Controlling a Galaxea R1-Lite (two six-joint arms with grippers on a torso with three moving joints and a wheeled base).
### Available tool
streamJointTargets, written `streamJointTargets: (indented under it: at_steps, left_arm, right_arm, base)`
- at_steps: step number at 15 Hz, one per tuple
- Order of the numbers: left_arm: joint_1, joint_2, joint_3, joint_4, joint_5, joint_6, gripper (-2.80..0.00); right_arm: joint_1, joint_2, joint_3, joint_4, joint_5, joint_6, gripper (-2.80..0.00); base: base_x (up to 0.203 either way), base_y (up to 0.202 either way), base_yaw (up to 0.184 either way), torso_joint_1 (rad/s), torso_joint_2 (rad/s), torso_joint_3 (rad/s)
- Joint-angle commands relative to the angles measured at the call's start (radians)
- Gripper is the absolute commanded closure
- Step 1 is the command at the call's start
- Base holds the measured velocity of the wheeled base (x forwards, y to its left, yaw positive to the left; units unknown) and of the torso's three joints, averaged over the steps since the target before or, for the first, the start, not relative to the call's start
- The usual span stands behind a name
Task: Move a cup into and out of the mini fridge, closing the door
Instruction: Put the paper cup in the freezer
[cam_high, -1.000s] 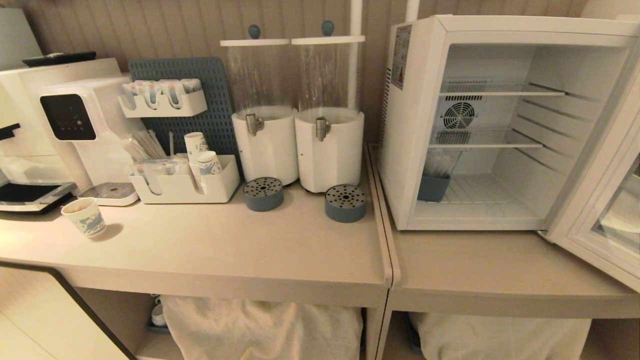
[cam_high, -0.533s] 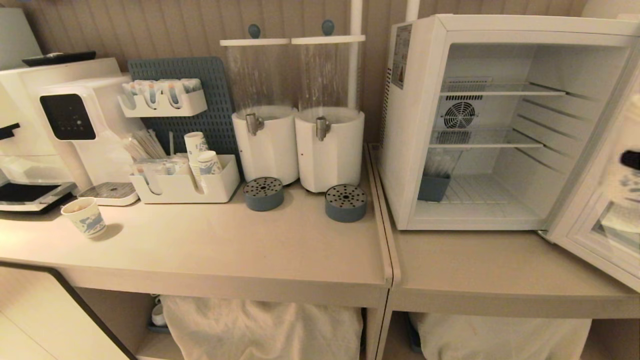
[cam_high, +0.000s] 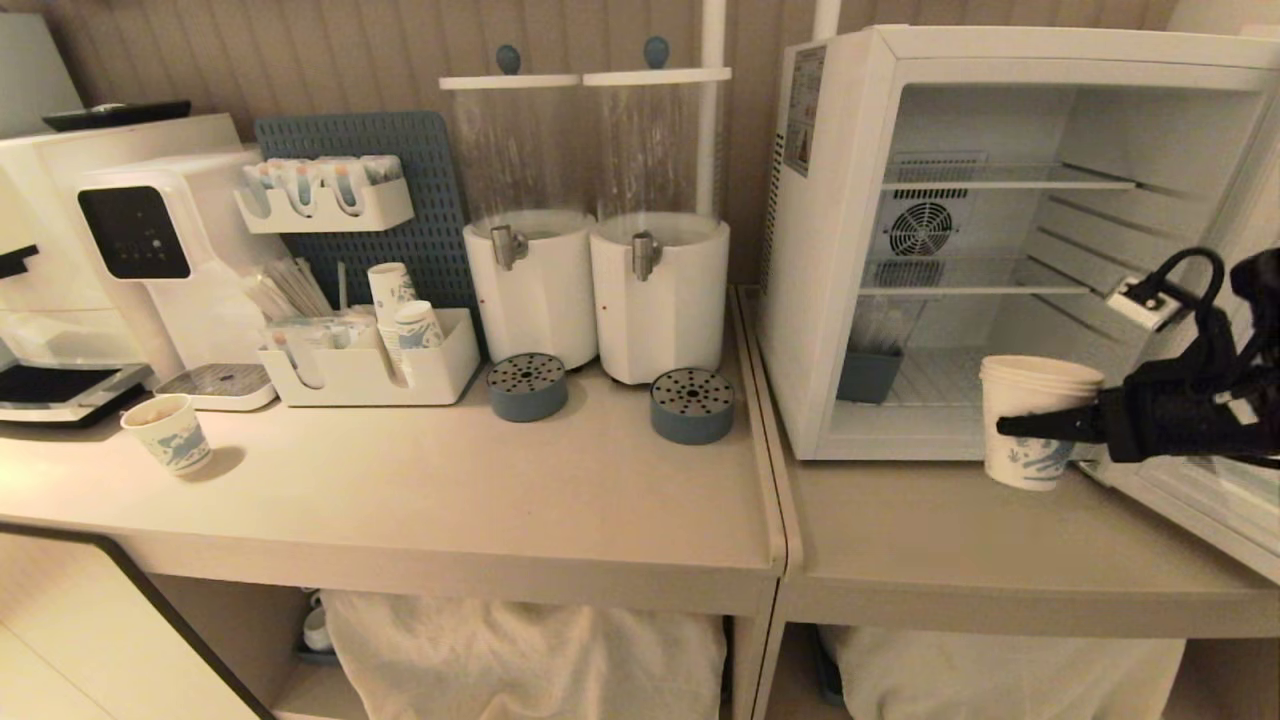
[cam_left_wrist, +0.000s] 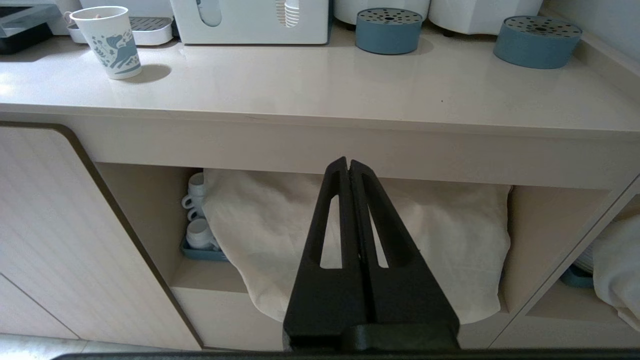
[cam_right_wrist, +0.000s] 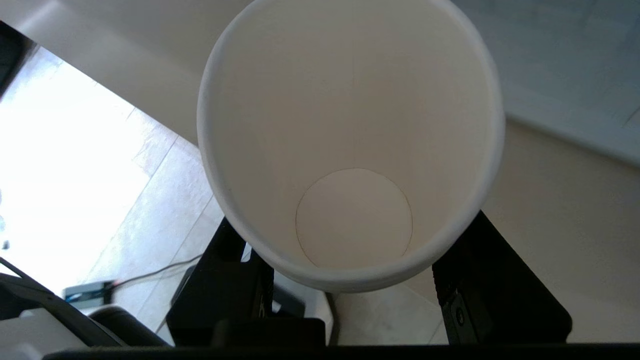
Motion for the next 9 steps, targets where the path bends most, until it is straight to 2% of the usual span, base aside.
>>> streamJointTargets:
  at_steps: [1, 4, 9]
  left_arm:
    - [0.000, 0.000, 0.000, 0.000, 0.000, 0.000, 0.00]
    - [0.000, 0.001, 0.000, 0.000, 0.000, 0.000, 0.00]
    - [0.000, 0.001, 0.000, 0.000, 0.000, 0.000, 0.00]
  right_arm:
    - [-0.039, 0.118, 0.096, -0.139, 0.017, -0.013, 0.00]
    - [-0.067, 0.209, 0.187, -0.450, 0.014, 0.000, 0.00]
    - [-0.068, 0.274, 0.259, -0.789, -0.070, 0.062, 0.00]
  base:
    - [0.000, 0.000, 0.000, 0.000, 0.00, 0.000]
    - [0.000, 0.000, 0.000, 0.000, 0.00, 0.000]
    - [0.000, 0.000, 0.000, 0.000, 0.00, 0.000]
